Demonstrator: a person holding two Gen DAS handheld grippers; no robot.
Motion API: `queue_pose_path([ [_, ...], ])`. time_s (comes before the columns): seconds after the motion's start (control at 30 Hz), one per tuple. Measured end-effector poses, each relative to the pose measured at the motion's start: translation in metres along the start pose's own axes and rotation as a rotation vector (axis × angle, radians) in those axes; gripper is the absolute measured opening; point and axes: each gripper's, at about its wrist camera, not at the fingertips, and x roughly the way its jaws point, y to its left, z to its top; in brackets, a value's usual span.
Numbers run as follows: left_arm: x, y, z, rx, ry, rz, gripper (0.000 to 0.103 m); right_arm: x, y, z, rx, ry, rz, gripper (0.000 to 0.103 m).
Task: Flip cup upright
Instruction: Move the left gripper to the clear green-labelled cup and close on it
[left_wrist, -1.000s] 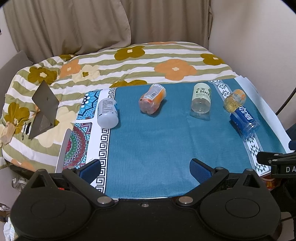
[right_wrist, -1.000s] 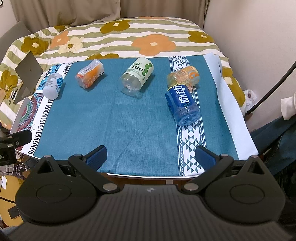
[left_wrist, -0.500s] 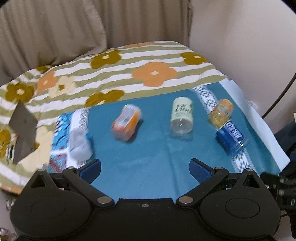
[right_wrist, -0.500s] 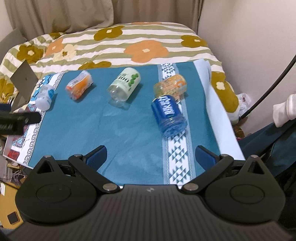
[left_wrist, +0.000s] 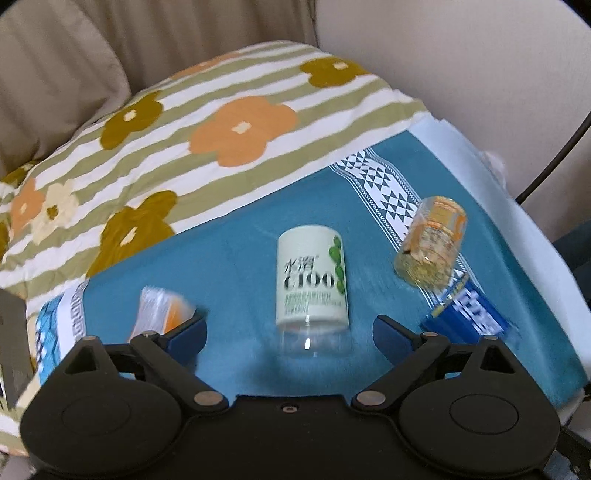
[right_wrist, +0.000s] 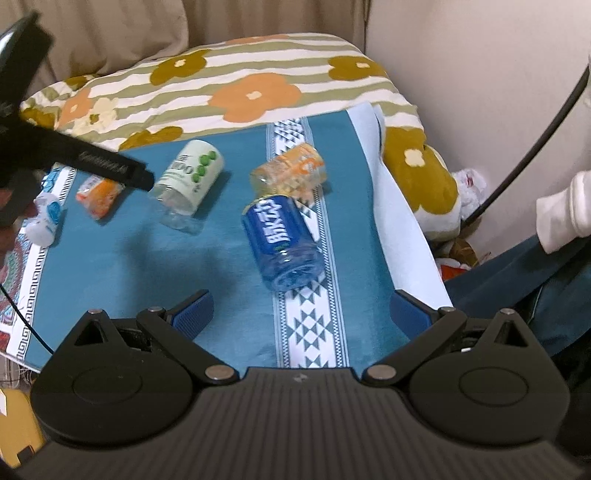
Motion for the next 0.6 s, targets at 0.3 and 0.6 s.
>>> queue_pose_path([
  [0.3,0.070,-0.010,0.030,0.049,0.124,0.002,0.098,0.031,-0.024,0.006,0.045,0.048,0.004,0.103],
  [0.6,0.108,-0.007,0.030,-0.007,0.230,-0.044,0.073,0.058,-0.029,0.011,0.049,0.097,0.037,0.103],
])
